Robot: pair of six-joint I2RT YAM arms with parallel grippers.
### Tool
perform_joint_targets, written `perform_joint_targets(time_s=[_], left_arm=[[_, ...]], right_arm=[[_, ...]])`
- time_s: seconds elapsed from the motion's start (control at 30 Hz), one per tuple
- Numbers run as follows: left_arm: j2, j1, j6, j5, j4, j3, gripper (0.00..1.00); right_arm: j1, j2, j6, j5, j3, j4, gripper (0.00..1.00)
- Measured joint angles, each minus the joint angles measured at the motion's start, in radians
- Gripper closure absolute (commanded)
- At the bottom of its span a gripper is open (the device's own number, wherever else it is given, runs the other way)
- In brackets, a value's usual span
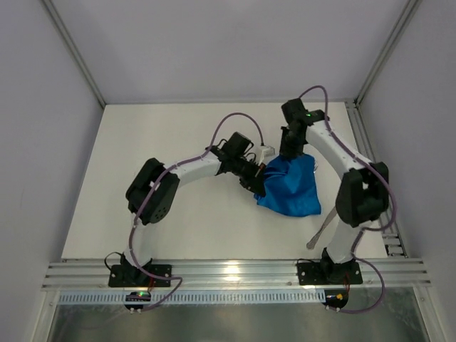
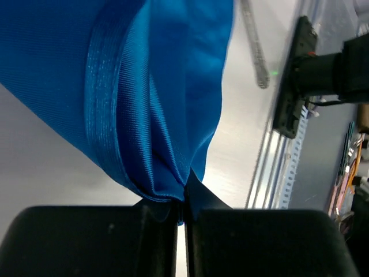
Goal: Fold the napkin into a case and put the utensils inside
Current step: Turn over the upper triangle folded napkin at the center of the board.
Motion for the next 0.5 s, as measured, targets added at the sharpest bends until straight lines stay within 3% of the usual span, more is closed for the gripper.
perform_joint_targets(time_s=[0.23, 0.43, 0.47, 0.5], left_arm=[[0.059, 0.211, -0.052, 0.043, 0.021, -0.130, 1.00], [0.059, 0.305, -0.066, 0.058, 0.029, -0.233, 1.00], [0.059, 0.321, -0.068, 0.059, 0.027, -0.245, 0.98], [0.059, 0.336, -0.068, 0.065, 0.023, -0.252, 0.97]], right_arm=[[0.165, 0.533, 0.052, -0.026, 0.445, 0.039, 0.96], [0.230, 0.658, 0.129, -0.062, 0.602, 0.072, 0.96], [0.237, 0.660, 0.146, -0.070, 0.604, 0.084, 0.95], [0.243, 0.661, 0.161, -0.079, 0.607, 0.097, 0.87]])
